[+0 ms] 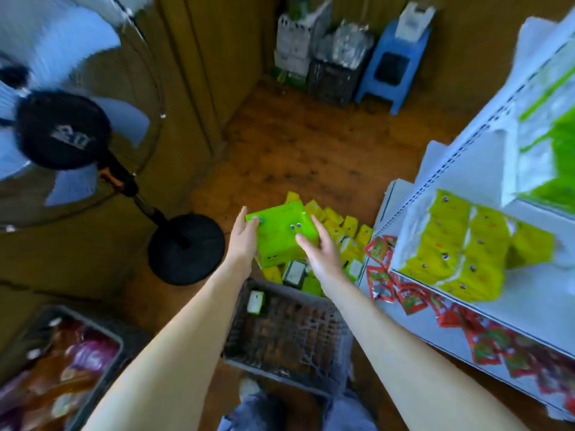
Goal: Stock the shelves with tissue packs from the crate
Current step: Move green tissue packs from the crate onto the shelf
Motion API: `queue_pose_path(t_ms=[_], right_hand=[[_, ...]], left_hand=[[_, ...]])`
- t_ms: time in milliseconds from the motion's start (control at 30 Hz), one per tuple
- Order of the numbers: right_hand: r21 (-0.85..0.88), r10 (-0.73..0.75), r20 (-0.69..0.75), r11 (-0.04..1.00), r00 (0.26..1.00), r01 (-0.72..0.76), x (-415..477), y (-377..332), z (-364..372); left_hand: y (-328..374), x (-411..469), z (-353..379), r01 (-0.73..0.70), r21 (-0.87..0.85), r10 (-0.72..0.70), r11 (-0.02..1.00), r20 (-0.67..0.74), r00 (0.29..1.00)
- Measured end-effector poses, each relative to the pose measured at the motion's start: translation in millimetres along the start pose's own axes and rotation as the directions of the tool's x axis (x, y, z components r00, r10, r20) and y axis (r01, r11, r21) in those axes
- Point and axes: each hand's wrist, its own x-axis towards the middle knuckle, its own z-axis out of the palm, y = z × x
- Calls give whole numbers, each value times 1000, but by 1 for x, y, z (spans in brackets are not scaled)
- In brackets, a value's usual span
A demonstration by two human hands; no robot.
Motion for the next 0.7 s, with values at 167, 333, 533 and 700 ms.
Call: queue_pose_path(t_ms=[167, 333, 533, 700], right_hand=[[-105, -299, -80, 951, 951, 290, -35, -85, -40], [-134, -469, -129, 881, 874, 453, -54, -134, -95], [-108, -528, -285, 847, 800, 521, -58, -169, -183], [-156, -544, -395, 834, 740, 530, -60, -177, -273]], left_hand=[[89, -49, 40, -174, 10, 172, 985, 70, 983], [145, -82, 97, -417, 41, 412, 908, 89, 907], [181, -133, 187, -596, -20, 575, 803, 291, 765], [174, -168, 270, -583, 15, 498, 813, 502, 707]])
